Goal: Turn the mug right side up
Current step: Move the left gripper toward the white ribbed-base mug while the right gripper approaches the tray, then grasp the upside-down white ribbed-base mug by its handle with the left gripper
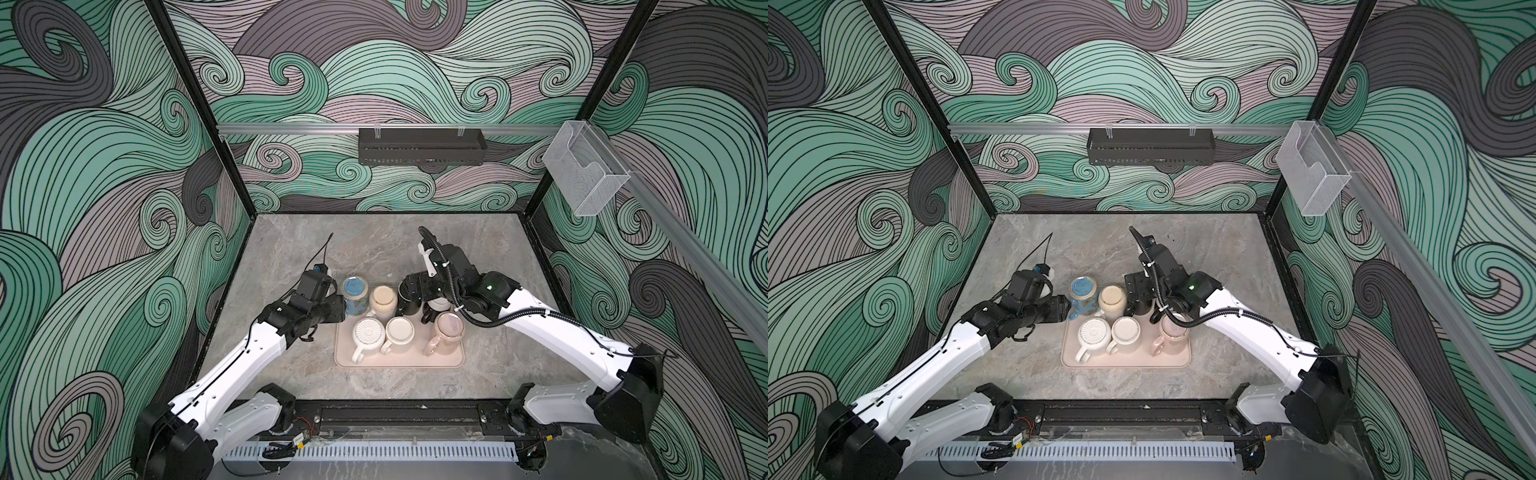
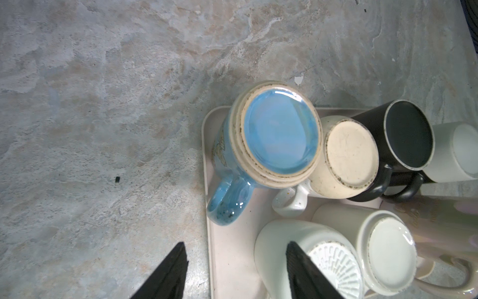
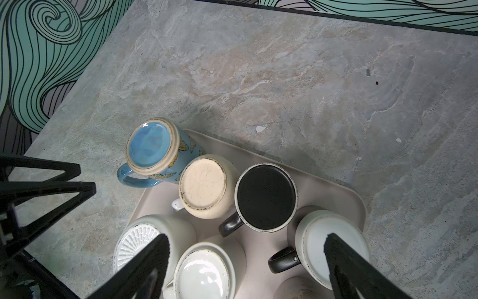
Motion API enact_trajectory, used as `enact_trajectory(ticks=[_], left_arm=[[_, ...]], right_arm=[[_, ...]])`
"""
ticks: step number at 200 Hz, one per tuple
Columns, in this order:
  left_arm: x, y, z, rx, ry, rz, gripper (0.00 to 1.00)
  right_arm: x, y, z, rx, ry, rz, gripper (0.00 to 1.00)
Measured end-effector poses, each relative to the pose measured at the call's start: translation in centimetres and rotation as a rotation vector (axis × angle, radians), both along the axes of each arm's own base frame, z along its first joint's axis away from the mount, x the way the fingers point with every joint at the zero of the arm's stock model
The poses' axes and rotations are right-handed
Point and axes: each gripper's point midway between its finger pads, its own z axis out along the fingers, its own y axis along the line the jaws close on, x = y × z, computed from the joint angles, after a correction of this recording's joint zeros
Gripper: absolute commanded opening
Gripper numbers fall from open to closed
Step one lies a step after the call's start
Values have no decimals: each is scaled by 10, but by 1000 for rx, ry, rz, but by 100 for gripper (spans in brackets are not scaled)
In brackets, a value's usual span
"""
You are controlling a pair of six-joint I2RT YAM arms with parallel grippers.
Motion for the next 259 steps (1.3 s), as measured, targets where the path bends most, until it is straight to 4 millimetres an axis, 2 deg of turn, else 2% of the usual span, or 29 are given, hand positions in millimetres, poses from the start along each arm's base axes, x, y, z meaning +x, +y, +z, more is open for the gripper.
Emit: enact_trajectory(ticks=[38,64,79,99,129,154,177,194,217,259], left_arm=[[1,-5,-19,38,56,-24,64],[-1,-13,-21,35,61,-53,54],[-6,-19,-21,34,65,-76,53],[-18,-28,-20,40,72,-115,53],[-43,-38,-3,22,55,-178,53],[-65,-45,13,28,37,-225,58],[-83,-50,20,38,34,-261,66],[-95,-54,17,55,52,-283,73],[-108,-58,8,92,84,-308,73],[-112,-63,-11,132,108,-318,64]], right_arm=[[0,4,3,17,-6,10,93],[0,6,3,21,-9,13,93],[0,6,3,20,-9,13,93],[0,6,3,20,-9,13,93],[1,6,3,20,-9,13,93],[1,7,-1,13,-1,14,93],[2,8,-6,7,9,15,93],[2,9,-7,9,12,17,93],[3,11,-6,25,12,15,93],[0,10,-17,24,31,10,92]])
